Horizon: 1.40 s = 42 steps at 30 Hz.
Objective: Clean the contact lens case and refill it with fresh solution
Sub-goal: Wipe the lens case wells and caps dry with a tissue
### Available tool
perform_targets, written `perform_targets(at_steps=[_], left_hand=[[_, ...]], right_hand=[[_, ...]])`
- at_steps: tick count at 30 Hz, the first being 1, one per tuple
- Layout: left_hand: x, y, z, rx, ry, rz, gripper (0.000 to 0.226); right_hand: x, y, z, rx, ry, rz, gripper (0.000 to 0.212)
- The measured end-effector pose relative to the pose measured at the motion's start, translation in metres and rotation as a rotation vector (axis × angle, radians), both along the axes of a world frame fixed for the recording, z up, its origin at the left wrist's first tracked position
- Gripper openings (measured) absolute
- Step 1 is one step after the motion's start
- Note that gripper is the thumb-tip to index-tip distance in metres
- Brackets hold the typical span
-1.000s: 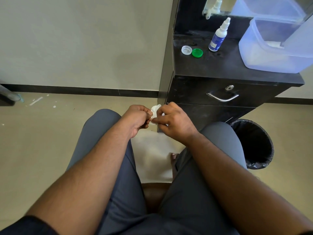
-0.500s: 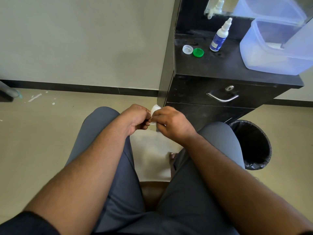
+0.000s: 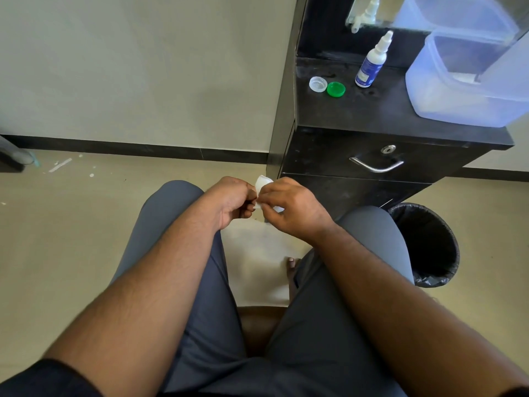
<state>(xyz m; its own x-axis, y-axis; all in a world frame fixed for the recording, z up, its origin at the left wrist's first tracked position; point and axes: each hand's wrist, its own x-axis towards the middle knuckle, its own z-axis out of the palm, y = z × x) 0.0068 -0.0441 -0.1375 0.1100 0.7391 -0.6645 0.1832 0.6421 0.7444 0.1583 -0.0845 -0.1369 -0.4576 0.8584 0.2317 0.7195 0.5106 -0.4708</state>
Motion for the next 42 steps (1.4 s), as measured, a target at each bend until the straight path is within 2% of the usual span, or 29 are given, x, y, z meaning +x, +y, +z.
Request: perform_targets(at_steps=[3, 8, 17, 21, 26, 28, 30, 32, 34, 36, 39, 42], left_hand=[[0.001, -0.001, 0.0, 0.004, -0.007, -0.005, 0.03], [0.005, -0.003, -0.001, 0.024, 0.006, 0.016, 0.028], [0.014, -0.007, -0.001, 0.077, 0.036, 0.081, 0.025], [0.011, -0.005, -0.002, 0.072, 0.04, 0.109, 0.024], [0.003, -0.003, -0.003, 0.061, 0.008, 0.095, 0.025], [0.0, -0.003, -0.002, 0.067, -0.038, 0.026, 0.025], [-0.002, -0.003, -0.001, 0.156, 0.006, -0.121, 0.024], [-0.004, -0.003, -0.002, 0.308, 0.2, -0.307, 0.021], [-0.005, -0.003, -0.004, 0.432, 0.402, -0.481, 0.017], [-0.005, -0.003, -0.004, 0.46, 0.489, -0.592, 0.015], [-0.003, -0.003, -0.003, 0.447, 0.441, -0.626, 0.017], [-0.004, -0.004, -0.001, 0.4, 0.269, -0.562, 0.023]], right_hand=[[0.001, 0.001, -0.001, -0.004, 0.045, -0.049, 0.009], [-0.003, 0.001, -0.002, -0.05, 0.022, -0.101, 0.011], [-0.01, 0.005, -0.006, -0.177, 0.1, -0.284, 0.016], [-0.001, 0.005, -0.003, -0.215, 0.179, -0.228, 0.013], [0.011, 0.007, -0.002, -0.254, 0.137, -0.229, 0.015], [0.015, 0.009, -0.004, -0.251, 0.106, -0.298, 0.015], [0.019, 0.013, -0.003, -0.244, 0.127, -0.39, 0.015], [0.023, 0.016, 0.0, -0.281, 0.266, -0.482, 0.014], [0.023, 0.015, 0.004, -0.337, 0.4, -0.486, 0.014], [0.022, 0.011, 0.006, -0.337, 0.369, -0.372, 0.013], [0.018, 0.004, 0.003, -0.3, 0.218, -0.191, 0.012], [0.018, 0.008, -0.001, -0.317, 0.214, -0.223, 0.013]])
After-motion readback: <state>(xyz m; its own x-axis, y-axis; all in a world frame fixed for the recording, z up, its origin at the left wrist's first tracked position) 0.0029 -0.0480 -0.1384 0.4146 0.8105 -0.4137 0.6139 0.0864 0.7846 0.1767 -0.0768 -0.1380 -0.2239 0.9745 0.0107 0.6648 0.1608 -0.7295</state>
